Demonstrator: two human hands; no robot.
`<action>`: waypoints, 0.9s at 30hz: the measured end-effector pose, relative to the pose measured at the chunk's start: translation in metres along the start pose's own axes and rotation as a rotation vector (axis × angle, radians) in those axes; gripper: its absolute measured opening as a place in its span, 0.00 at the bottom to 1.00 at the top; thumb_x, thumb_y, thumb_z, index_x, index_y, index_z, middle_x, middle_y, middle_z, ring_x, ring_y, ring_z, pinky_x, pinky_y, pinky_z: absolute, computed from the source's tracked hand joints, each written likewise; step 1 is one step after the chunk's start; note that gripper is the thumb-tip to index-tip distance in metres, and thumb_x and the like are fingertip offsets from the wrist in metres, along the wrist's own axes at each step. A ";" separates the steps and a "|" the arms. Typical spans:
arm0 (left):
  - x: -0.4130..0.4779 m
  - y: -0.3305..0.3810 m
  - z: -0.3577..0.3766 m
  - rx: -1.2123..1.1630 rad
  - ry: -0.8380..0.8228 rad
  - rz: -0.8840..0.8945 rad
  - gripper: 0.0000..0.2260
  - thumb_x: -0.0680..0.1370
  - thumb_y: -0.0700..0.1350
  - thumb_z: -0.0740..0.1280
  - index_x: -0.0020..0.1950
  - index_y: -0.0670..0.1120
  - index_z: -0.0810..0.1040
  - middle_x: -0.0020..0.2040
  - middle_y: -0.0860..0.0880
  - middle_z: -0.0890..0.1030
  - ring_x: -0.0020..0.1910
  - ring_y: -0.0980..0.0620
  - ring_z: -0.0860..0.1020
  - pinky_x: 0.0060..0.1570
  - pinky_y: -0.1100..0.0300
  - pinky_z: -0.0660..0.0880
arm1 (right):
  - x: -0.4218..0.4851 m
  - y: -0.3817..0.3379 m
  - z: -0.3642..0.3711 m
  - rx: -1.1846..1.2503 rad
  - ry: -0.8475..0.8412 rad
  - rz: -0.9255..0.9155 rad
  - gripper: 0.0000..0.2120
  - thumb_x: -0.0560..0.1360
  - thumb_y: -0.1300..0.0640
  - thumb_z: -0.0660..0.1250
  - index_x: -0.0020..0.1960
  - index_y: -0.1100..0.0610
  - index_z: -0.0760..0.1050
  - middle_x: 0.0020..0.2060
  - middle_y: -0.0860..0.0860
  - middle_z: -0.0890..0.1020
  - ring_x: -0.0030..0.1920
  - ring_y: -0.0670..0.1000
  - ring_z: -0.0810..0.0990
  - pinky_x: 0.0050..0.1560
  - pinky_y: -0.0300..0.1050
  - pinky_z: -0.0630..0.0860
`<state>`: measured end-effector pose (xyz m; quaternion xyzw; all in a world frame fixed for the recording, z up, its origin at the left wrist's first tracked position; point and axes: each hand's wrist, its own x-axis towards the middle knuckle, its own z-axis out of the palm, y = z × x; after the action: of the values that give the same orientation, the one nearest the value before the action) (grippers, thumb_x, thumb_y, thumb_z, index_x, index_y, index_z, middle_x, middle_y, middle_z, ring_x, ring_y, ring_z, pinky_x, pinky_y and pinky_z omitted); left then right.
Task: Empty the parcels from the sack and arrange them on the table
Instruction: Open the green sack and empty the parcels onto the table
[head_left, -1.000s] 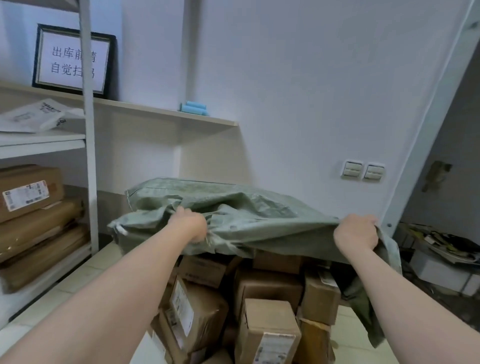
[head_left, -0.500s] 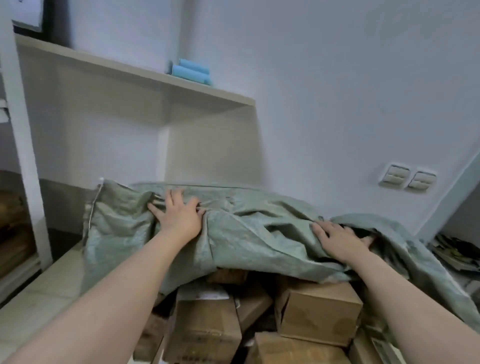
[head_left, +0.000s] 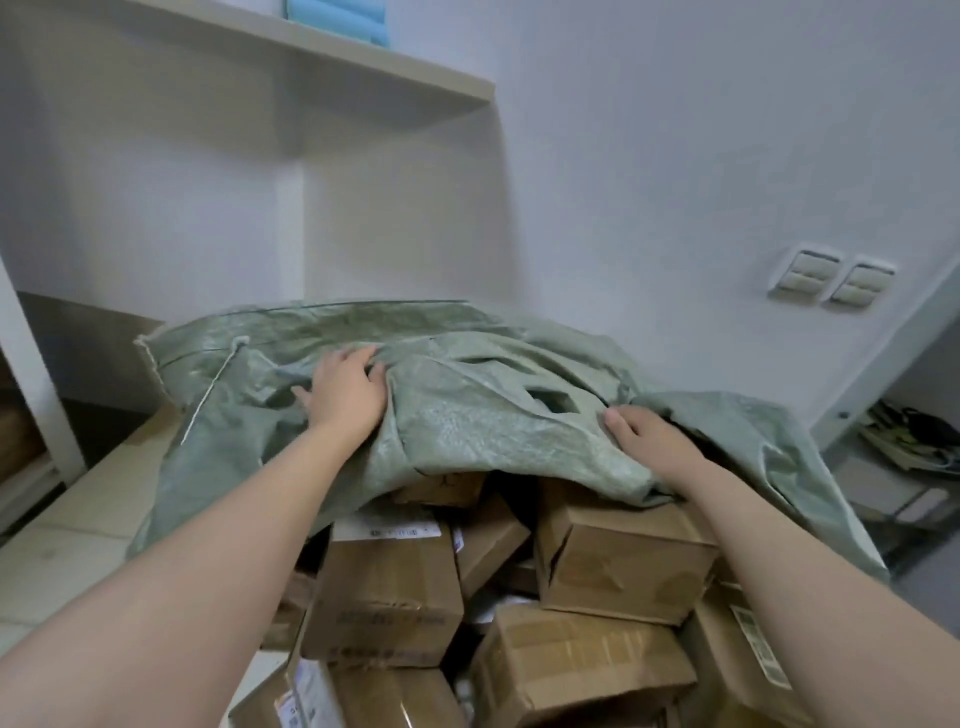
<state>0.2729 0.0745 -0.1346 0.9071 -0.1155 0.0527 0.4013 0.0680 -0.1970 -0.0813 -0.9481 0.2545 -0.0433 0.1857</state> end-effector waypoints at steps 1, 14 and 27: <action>-0.005 0.013 -0.007 -0.027 0.072 0.074 0.17 0.83 0.51 0.55 0.68 0.52 0.75 0.70 0.46 0.73 0.70 0.43 0.68 0.70 0.39 0.61 | -0.004 0.003 -0.002 -0.007 0.038 0.006 0.20 0.83 0.46 0.53 0.63 0.57 0.75 0.63 0.54 0.77 0.63 0.54 0.74 0.57 0.42 0.66; -0.184 0.234 0.025 0.653 -0.470 0.673 0.38 0.71 0.69 0.64 0.77 0.61 0.56 0.78 0.50 0.57 0.78 0.44 0.44 0.63 0.24 0.32 | -0.105 0.059 -0.038 -0.148 0.576 0.213 0.27 0.79 0.55 0.60 0.75 0.57 0.54 0.54 0.56 0.81 0.52 0.59 0.81 0.44 0.49 0.74; -0.191 0.249 0.052 0.840 -0.529 0.382 0.35 0.74 0.60 0.70 0.77 0.59 0.58 0.79 0.46 0.52 0.78 0.41 0.46 0.68 0.27 0.38 | -0.067 0.184 -0.094 0.016 0.429 0.646 0.20 0.79 0.57 0.58 0.67 0.65 0.70 0.70 0.62 0.59 0.68 0.63 0.60 0.65 0.60 0.67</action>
<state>0.0253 -0.0942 -0.0273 0.9348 -0.3449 -0.0638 -0.0561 -0.0926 -0.3417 -0.0617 -0.7869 0.5728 -0.1817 0.1398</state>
